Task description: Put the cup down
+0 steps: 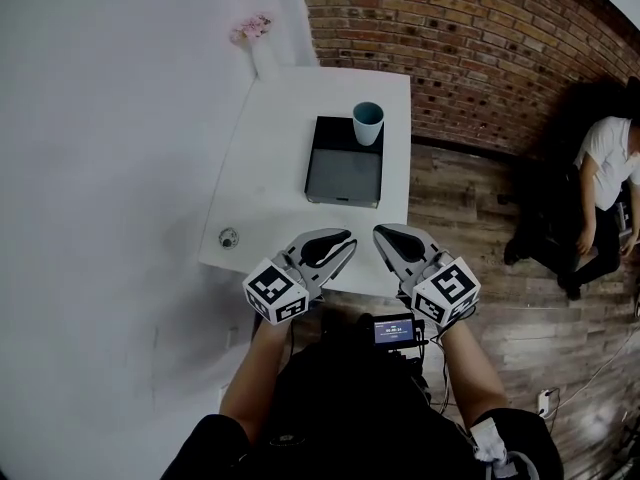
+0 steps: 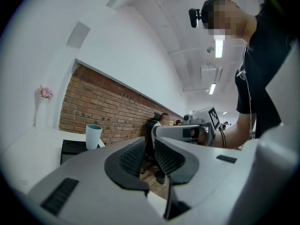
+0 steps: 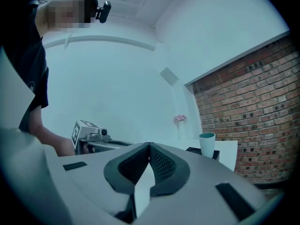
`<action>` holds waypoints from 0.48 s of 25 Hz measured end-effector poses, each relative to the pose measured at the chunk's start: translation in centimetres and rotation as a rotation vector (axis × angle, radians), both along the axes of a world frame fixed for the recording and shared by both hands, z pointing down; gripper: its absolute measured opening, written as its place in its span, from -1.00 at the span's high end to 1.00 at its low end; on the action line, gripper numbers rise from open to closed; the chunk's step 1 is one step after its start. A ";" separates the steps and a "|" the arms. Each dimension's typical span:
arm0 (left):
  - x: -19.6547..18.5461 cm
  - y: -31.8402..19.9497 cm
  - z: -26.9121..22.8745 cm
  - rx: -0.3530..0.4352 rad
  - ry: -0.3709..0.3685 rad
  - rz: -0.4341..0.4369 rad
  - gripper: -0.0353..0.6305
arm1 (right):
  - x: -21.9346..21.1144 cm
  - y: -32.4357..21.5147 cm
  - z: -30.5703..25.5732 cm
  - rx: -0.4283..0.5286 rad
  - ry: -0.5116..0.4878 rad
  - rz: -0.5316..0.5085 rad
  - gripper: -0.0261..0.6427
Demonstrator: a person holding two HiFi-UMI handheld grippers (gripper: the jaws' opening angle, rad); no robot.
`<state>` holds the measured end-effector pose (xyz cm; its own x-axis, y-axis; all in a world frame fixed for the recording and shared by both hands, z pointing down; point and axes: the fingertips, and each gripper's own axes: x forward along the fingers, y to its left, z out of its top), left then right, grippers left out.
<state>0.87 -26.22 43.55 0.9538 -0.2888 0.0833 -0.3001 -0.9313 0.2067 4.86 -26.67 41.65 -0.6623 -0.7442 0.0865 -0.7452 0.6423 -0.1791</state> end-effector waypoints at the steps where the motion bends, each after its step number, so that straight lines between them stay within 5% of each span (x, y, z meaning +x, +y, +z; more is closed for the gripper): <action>1: -0.1 0.0 -0.1 0.002 0.003 -0.005 0.70 | -0.1 0.0 0.0 0.001 -0.001 0.001 0.89; 12: -0.5 0.6 -0.3 0.007 0.008 -0.009 0.87 | -0.4 0.4 -0.4 0.009 0.003 -0.003 0.89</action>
<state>0.38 -25.65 43.30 0.9517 -0.2982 0.0737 -0.3070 -0.9300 0.2023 4.42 -26.25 41.24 -0.6640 -0.7432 0.0819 -0.7440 0.6458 -0.1715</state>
